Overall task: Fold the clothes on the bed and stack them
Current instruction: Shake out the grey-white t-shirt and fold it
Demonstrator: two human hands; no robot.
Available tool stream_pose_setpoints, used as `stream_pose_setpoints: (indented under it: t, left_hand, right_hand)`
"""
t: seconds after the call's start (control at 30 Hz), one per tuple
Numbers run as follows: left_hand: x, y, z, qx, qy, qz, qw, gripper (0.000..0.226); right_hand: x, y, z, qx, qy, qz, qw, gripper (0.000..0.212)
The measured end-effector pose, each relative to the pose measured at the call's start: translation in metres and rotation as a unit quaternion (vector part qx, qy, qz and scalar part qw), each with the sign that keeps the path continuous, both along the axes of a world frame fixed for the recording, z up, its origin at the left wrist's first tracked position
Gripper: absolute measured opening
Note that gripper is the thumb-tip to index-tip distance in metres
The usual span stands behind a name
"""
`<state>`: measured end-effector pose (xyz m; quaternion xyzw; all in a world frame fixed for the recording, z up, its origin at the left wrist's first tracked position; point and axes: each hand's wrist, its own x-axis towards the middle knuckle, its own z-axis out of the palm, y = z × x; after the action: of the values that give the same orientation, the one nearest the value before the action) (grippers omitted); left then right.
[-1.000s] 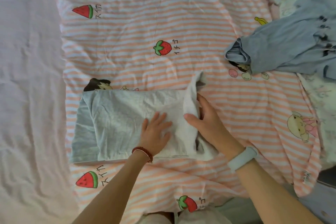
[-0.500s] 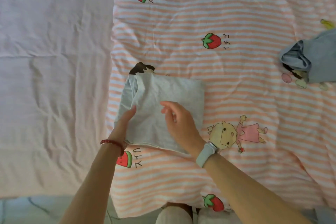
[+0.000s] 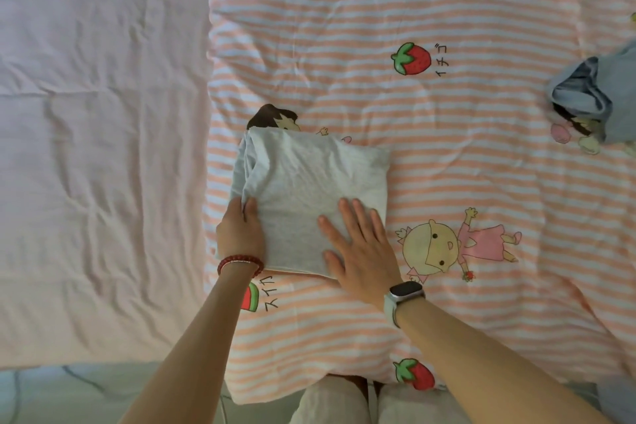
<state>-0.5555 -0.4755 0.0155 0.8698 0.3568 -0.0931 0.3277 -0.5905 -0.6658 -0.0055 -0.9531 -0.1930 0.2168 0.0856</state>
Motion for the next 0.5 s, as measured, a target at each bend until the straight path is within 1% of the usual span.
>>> stream_pose_setpoints:
  t: [0.07, 0.1, 0.17, 0.2, 0.27, 0.33, 0.4, 0.43, 0.5]
  left_hand:
    - [0.002, -0.004, 0.007, 0.045, 0.018, -0.014, 0.999, 0.017]
    - [0.002, -0.006, 0.012, 0.067, 0.012, -0.028, 0.997, 0.018]
    - [0.001, -0.008, 0.018, 0.128, -0.020, -0.085, 0.988, 0.042]
    - [0.001, -0.009, 0.019, 0.166, -0.042, -0.130, 0.977, 0.052]
    - [0.004, -0.016, 0.021, 0.224, -0.080, -0.231, 0.944, 0.056]
    - [0.012, -0.026, 0.018, 0.236, -0.090, -0.324, 0.912, 0.051]
    - [0.023, -0.032, 0.009, 0.230, -0.058, -0.390, 0.890, 0.053]
    - [0.028, -0.031, 0.000, 0.225, -0.036, -0.404, 0.886, 0.054]
    - [0.035, -0.022, -0.019, 0.223, 0.009, -0.401, 0.888, 0.055]
  right_hand:
    - [0.002, 0.002, 0.003, 0.010, 0.017, -0.008, 1.000, 0.057]
    - [0.003, 0.003, 0.007, 0.024, 0.013, -0.016, 0.999, 0.055]
    - [0.007, 0.005, 0.021, 0.071, -0.027, -0.034, 0.997, 0.048]
    - [0.012, 0.005, 0.027, 0.098, -0.073, -0.044, 0.992, 0.044]
    - [0.026, 0.007, 0.035, 0.117, -0.153, -0.075, 0.978, 0.043]
    - [0.043, 0.011, 0.036, 0.074, -0.171, -0.106, 0.977, 0.048]
    - [0.058, 0.016, 0.029, 0.009, -0.136, -0.112, 0.984, 0.052]
    - [0.063, 0.018, 0.023, -0.022, -0.112, -0.110, 0.987, 0.054]
    - [0.068, 0.020, 0.008, -0.058, -0.094, -0.107, 0.988, 0.055]
